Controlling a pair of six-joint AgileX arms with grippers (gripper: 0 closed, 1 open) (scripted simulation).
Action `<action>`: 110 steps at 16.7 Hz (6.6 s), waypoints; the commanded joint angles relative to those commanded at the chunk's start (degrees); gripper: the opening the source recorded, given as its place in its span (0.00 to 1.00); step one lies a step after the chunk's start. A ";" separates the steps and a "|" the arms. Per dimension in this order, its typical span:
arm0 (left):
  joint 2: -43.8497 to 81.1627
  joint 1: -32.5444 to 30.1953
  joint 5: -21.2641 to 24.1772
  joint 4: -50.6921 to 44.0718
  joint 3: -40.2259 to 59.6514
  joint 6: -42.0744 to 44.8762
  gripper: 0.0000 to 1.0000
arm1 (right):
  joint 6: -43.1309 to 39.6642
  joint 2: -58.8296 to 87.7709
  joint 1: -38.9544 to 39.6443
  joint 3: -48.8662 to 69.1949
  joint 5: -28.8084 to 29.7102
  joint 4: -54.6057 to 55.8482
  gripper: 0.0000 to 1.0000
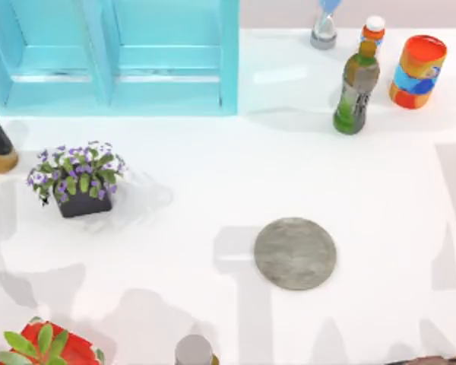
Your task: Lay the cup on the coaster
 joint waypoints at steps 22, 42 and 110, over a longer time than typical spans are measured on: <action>23.19 5.01 0.26 2.11 2.98 23.10 1.00 | 0.00 0.00 0.00 0.00 0.00 0.00 1.00; 25.53 5.24 0.27 9.51 -2.78 23.40 0.10 | 0.00 0.00 0.00 0.00 0.00 0.00 1.00; 66.31 -71.85 0.11 -15.06 61.86 -143.15 0.08 | 0.00 0.00 0.00 0.00 0.00 0.00 1.00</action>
